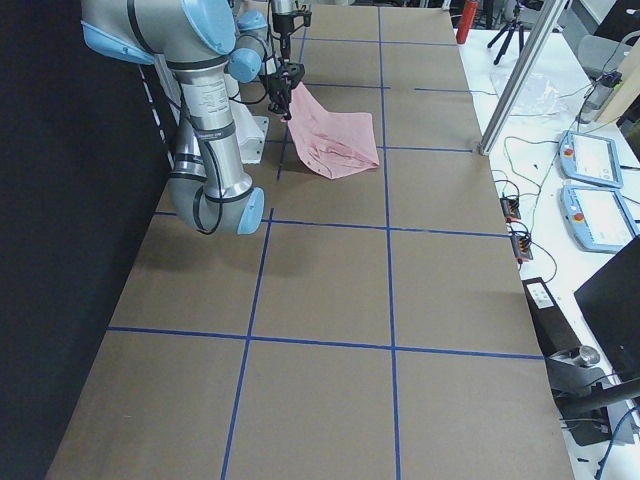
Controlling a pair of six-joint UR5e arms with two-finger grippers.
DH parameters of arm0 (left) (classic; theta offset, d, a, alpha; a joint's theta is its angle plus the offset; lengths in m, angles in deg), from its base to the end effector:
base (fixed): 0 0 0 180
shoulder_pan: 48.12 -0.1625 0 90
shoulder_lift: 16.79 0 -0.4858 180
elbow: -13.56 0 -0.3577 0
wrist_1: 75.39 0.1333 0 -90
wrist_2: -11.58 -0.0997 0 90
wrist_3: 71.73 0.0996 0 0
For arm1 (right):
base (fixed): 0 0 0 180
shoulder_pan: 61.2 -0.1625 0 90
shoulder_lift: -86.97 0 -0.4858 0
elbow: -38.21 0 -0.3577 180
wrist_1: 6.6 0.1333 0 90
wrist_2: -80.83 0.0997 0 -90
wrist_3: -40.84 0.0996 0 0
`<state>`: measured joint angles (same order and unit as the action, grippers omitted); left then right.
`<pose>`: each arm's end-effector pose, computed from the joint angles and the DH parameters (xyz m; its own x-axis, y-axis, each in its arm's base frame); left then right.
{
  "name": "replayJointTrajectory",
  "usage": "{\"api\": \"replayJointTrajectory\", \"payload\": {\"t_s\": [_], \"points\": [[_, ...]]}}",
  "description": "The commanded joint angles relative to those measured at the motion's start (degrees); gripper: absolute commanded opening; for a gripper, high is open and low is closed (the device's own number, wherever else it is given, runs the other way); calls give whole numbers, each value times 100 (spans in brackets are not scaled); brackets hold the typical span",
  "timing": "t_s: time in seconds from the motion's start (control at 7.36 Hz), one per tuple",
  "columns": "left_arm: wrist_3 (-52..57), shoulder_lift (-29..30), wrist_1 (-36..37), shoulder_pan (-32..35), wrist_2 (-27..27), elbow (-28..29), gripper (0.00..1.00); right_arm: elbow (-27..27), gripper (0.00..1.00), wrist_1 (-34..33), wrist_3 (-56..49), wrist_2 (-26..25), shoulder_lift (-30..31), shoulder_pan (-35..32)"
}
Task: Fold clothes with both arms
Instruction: 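Lift the near edge with both grippers and fold it over toward the far edge, then open both grippers and release the folded edge onto the shirt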
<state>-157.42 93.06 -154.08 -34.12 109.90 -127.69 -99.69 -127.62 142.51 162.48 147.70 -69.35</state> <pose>0.3750 -0.2160 0.2445 0.4957 -0.0470 -0.8672 0.0810 0.9967 -0.0077 -0.4315 -0.2111 0.2339 0.6223 0.2913 0.7266 -0.3776 0.9248 -0.0473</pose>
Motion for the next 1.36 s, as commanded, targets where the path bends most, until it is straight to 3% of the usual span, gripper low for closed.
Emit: {"api": "replayJointTrajectory", "payload": {"t_s": [0.0, 0.27, 0.54, 0.68, 0.81, 0.95, 1.22], "points": [[217, 194, 223, 76, -5, 70, 0, 130, 0, -80, -25, 35, -34, 24], [884, 736, 170, 706, 20, 901, 0, 822, 0, 382, -383, 9, -297, -490], [1665, 871, -729, 1557, 47, 2199, 0, 2312, 0, 1794, -980, 366, -464, -1543], [1896, 985, -1579, 1962, 56, 3234, 20, 3260, 0, 2323, -1331, 639, -761, -2036], [2594, 1168, -2379, 2271, 47, 4262, 99, 4557, 99, 2894, -1813, 633, -1260, -2293], [3001, 1188, -2753, 2674, 108, 4620, 100, 5554, 100, 3543, -1974, 685, -1683, -2583], [3462, 1144, -2757, 2906, 616, 4589, 100, 5713, 100, 3743, -2475, 1472, -1713, -2971]]}}
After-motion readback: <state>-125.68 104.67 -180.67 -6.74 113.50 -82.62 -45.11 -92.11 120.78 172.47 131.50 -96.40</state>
